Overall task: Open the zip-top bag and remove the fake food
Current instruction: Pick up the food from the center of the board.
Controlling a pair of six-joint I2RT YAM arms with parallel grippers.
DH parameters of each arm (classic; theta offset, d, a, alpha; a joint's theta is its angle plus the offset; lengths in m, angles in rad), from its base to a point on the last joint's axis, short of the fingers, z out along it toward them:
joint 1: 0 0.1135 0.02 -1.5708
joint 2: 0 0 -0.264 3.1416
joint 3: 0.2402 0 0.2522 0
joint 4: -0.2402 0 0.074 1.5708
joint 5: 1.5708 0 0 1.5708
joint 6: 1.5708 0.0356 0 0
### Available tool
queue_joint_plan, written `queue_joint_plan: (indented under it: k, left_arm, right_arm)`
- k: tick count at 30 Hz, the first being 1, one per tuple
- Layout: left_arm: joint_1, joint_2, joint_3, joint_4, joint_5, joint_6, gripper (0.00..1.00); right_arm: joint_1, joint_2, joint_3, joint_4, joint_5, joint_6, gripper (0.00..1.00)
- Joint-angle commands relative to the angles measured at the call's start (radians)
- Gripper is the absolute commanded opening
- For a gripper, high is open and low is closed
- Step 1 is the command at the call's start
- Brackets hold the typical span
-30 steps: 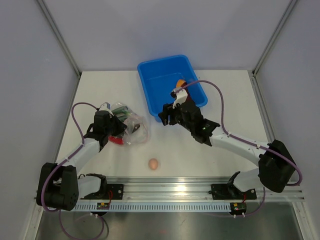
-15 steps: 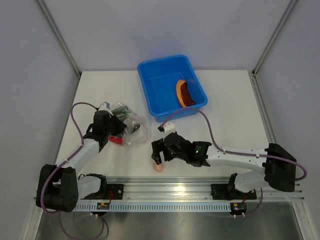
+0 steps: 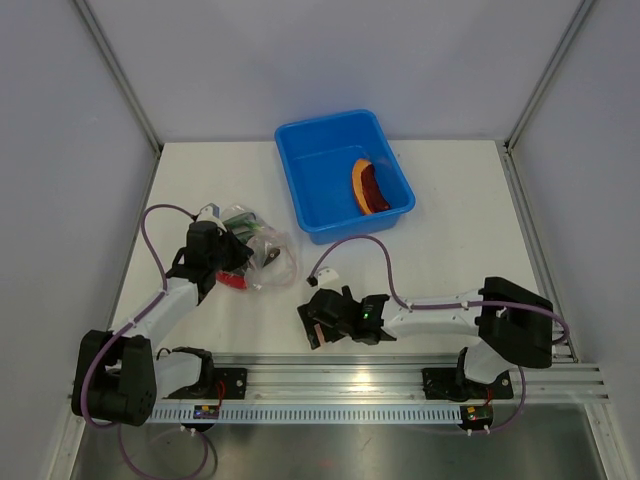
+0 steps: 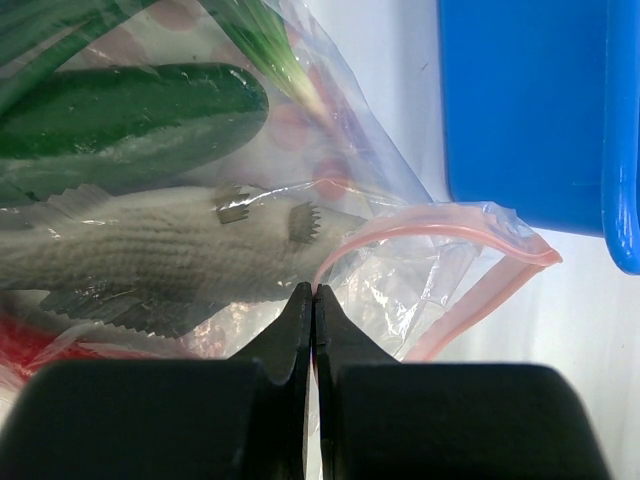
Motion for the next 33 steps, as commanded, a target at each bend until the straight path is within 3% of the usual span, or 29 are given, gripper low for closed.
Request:
queue_joint_plan:
  k: [1,7,13,15,21,33]
  left_arm:
    - [0.005,-0.03,0.011,0.017,-0.005,0.016,0.0]
    - [0.005,-0.032,0.011,0.02,-0.003,0.015,0.0]
    - [0.005,-0.036,0.011,0.017,-0.002,0.016,0.0]
    - [0.005,-0.038,0.011,0.015,-0.005,0.016,0.0]
    - [0.005,-0.041,0.011,0.019,0.0,0.015,0.0]
    - [0.005,-0.041,0.011,0.017,-0.002,0.015,0.0]
  right_arm:
    - [0.028,0.042,0.054,0.002,0.033,0.024,0.91]
    - [0.048,0.093,0.093,0.008,0.036,0.0,0.84]
    - [0.05,0.113,0.122,-0.003,0.027,-0.011,0.68]
    - [0.05,0.116,0.123,-0.006,0.019,-0.013,0.58]
    - [0.05,0.116,0.128,-0.018,0.014,-0.013,0.51]
    - [0.047,0.071,0.248,-0.111,0.076,-0.096,0.5]
